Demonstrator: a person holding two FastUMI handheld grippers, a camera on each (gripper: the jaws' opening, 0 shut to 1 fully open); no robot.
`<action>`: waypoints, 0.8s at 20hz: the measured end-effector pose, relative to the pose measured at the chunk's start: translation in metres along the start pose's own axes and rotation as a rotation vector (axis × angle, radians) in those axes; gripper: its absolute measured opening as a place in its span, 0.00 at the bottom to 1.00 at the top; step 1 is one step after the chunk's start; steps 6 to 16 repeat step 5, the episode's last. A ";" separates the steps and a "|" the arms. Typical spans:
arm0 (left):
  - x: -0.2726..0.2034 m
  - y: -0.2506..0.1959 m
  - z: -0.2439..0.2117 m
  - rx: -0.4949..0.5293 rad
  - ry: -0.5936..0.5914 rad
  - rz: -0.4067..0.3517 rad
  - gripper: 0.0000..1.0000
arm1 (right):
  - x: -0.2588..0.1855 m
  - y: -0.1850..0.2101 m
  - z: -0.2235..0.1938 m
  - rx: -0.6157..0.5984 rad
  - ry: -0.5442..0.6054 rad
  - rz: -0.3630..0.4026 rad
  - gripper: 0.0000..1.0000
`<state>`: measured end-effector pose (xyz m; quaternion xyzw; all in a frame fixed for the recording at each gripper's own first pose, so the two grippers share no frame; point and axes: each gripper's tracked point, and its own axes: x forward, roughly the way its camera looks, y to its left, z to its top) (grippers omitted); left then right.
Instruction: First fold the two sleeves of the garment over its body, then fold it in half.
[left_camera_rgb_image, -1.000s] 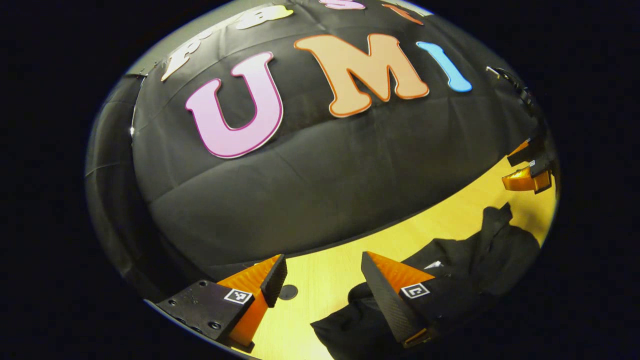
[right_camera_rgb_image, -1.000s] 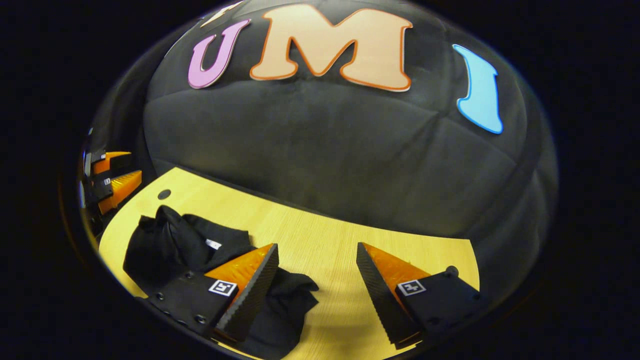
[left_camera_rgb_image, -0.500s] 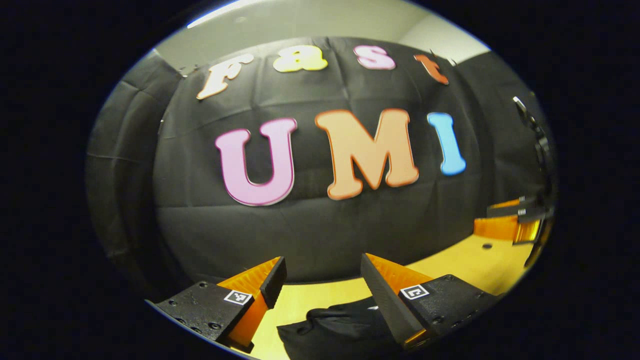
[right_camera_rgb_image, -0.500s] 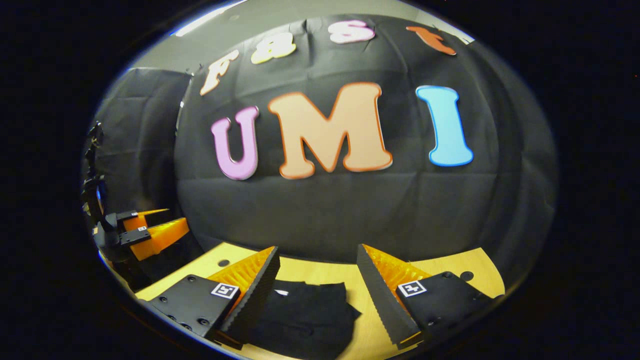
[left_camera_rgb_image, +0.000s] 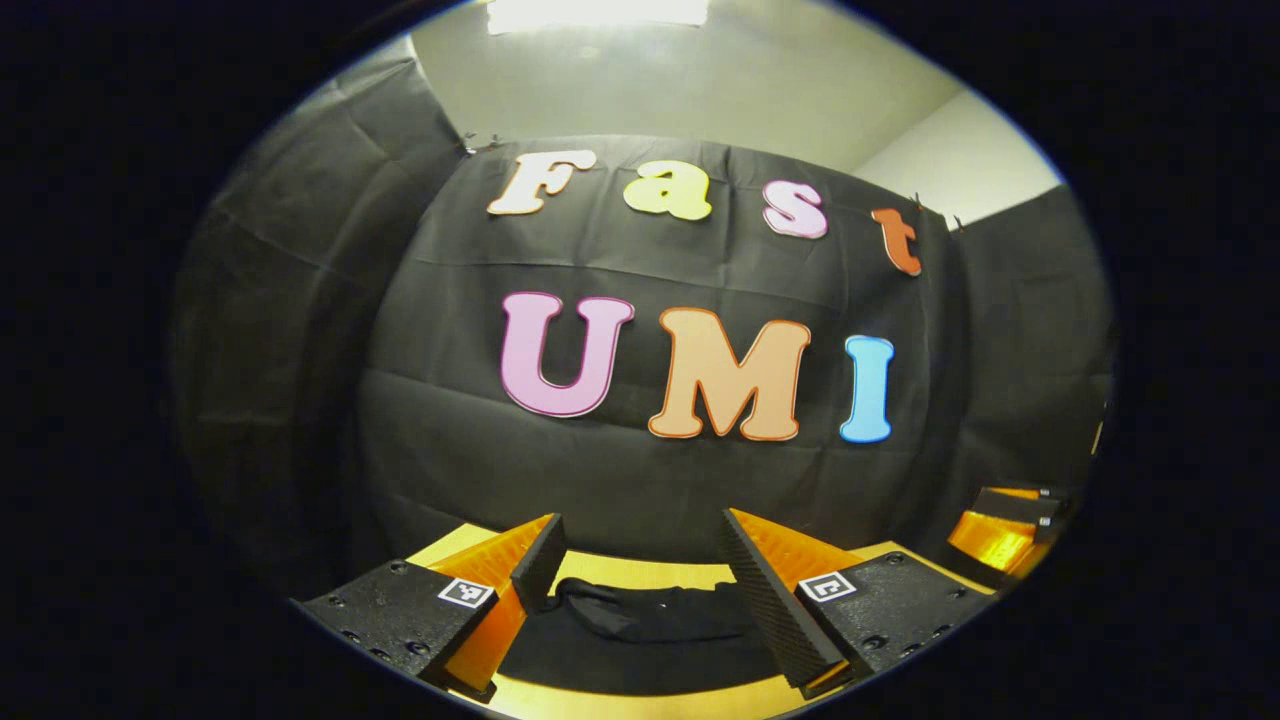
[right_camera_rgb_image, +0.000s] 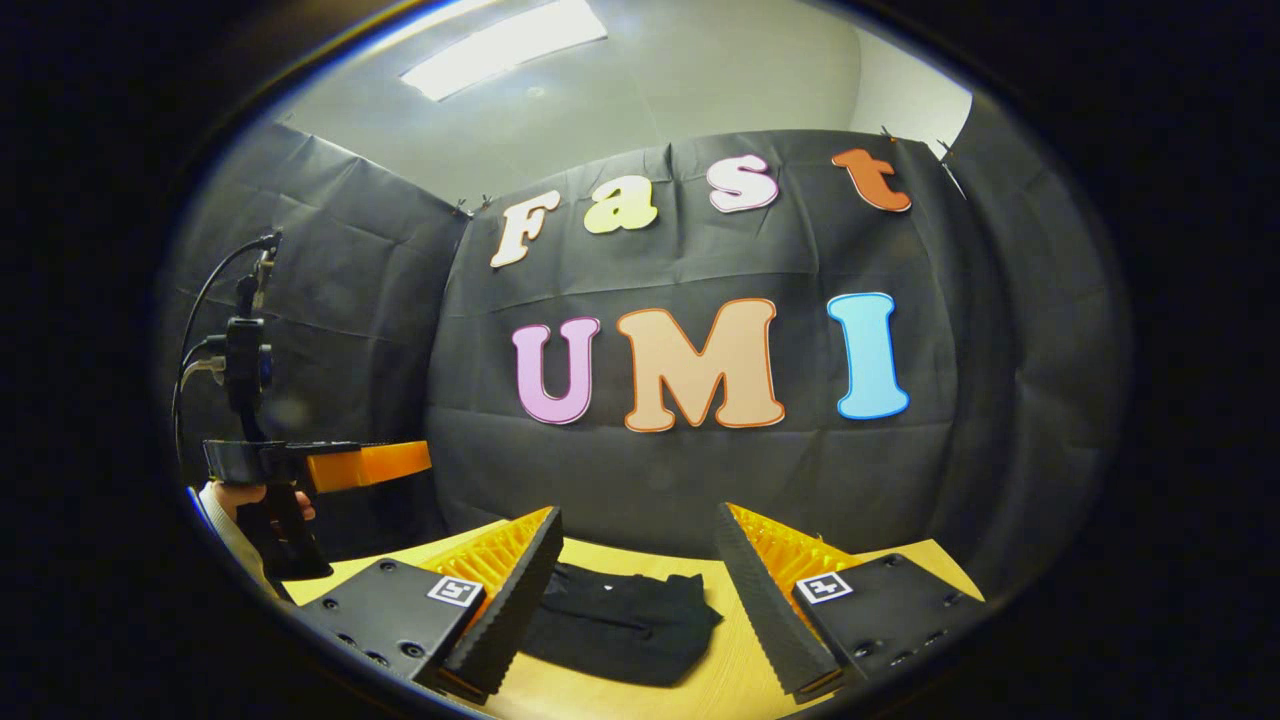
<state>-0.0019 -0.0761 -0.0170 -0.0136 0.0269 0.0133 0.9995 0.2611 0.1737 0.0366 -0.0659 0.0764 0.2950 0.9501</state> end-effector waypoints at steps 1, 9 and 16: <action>-0.015 0.003 -0.005 -0.008 -0.007 0.020 0.99 | -0.012 0.007 -0.002 0.010 -0.019 0.017 0.98; -0.061 0.026 -0.040 0.085 0.082 0.131 0.98 | -0.046 0.016 -0.044 0.054 0.016 0.020 0.97; -0.061 0.026 -0.040 0.085 0.082 0.131 0.98 | -0.046 0.016 -0.044 0.054 0.016 0.020 0.97</action>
